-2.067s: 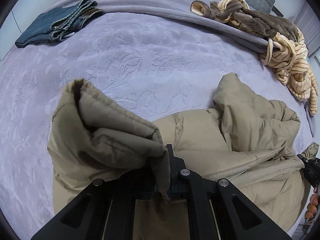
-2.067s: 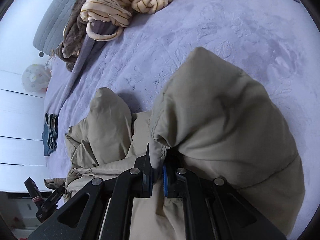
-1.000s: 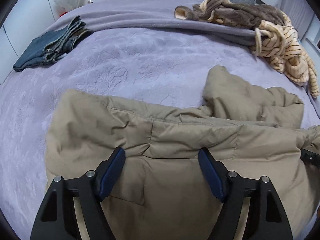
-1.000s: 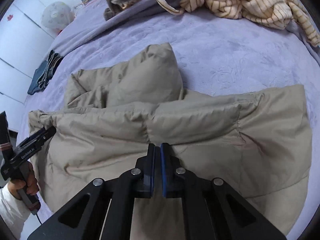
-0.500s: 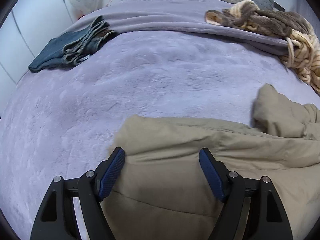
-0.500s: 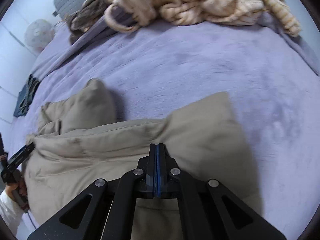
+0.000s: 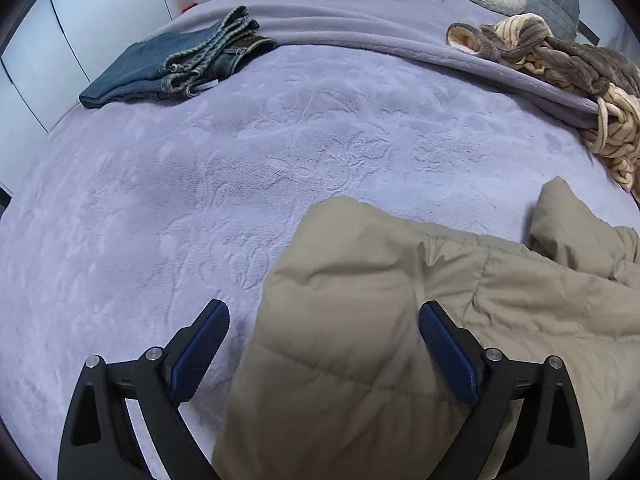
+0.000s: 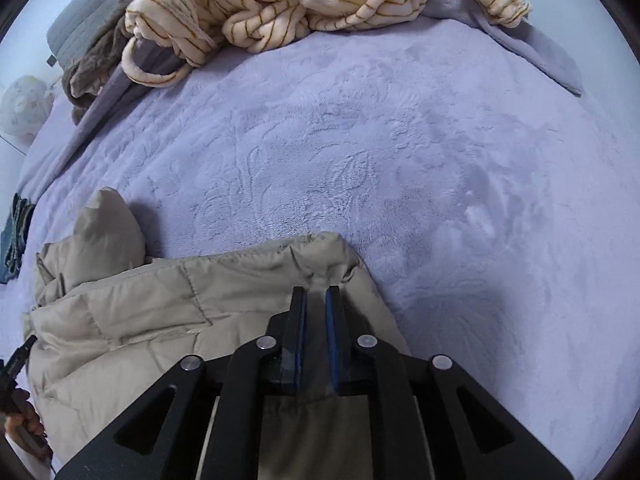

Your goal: Fold large clothes

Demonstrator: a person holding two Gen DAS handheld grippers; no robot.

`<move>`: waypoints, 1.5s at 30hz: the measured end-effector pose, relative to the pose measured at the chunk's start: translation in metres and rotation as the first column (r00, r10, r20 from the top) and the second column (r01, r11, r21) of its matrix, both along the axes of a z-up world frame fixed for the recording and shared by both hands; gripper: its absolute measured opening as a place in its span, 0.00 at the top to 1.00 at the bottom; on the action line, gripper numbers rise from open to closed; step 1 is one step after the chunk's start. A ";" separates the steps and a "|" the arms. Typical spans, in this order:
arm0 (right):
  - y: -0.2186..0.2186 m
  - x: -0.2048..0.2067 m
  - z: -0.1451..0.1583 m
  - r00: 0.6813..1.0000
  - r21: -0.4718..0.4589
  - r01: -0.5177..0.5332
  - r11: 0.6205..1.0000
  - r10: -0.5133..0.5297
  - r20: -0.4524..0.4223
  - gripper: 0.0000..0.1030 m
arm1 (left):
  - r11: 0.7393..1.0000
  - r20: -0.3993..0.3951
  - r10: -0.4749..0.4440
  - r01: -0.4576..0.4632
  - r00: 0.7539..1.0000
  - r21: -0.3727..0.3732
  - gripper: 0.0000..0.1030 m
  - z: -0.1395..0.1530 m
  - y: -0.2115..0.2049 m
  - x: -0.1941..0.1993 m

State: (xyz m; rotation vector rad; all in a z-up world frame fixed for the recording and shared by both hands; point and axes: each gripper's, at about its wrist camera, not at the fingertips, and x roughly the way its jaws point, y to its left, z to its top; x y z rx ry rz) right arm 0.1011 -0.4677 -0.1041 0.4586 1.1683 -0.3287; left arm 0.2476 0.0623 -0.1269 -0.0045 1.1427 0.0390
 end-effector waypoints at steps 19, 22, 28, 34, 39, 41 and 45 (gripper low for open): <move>0.051 -0.148 0.046 0.994 0.233 0.067 0.970 -0.084 0.066 0.21 | 0.999 -0.081 -0.036 0.037 0.996 0.017 0.00 0.039 0.014 -0.149; 0.058 -0.169 0.042 0.993 0.289 0.081 0.954 -0.102 0.059 0.18 | 0.998 -0.127 -0.043 0.048 0.991 0.034 0.00 0.033 0.009 -0.164; 0.068 -0.191 0.018 0.989 0.403 0.126 0.907 -0.147 0.022 0.12 | 0.998 -0.214 -0.053 0.044 0.975 -0.046 0.00 0.019 0.004 -0.183; 0.070 -0.197 -0.001 0.980 0.479 0.174 0.860 -0.197 -0.003 0.00 | 0.994 -0.280 -0.012 -0.018 0.960 -0.108 0.00 0.003 0.007 -0.189; 0.068 -0.193 -0.012 0.976 0.506 0.196 0.840 -0.218 -0.017 0.00 | 0.994 -0.214 -0.008 -0.016 0.977 -0.109 0.00 0.007 0.004 -0.191; 0.067 -0.192 -0.018 0.971 0.526 0.213 0.823 -0.240 -0.017 0.00 | 0.986 -0.222 0.000 -0.037 0.975 -0.162 0.00 0.006 0.007 -0.186; 0.062 -0.188 -0.029 0.952 0.586 0.259 0.768 -0.305 -0.021 0.00 | 0.947 -0.268 0.040 -0.121 0.963 -0.296 0.00 0.000 0.018 -0.176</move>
